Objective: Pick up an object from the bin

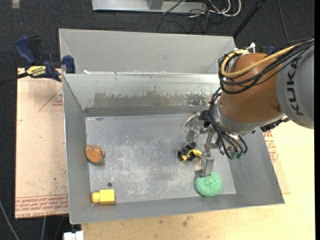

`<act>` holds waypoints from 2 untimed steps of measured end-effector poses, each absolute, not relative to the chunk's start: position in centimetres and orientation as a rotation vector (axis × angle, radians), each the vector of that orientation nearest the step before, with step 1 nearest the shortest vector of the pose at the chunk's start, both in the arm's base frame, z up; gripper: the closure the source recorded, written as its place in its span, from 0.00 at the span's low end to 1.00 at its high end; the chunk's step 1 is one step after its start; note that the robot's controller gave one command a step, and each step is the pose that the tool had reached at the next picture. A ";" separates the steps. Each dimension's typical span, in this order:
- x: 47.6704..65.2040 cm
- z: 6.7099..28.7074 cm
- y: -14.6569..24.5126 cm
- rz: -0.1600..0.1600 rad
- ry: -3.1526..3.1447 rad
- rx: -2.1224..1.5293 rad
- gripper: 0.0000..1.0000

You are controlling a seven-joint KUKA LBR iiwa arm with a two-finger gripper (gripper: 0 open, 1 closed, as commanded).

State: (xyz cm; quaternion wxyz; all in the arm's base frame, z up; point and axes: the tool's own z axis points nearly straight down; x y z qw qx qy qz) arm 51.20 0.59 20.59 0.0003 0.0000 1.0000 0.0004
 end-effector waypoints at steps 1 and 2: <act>50.8 17.0 -0.3 0.001 3.135 -0.088 0.00; 56.1 11.2 -1.1 0.002 3.139 -0.031 1.00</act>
Offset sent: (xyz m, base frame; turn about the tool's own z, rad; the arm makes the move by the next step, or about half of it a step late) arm 0.0489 -0.0176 -0.0940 -0.0193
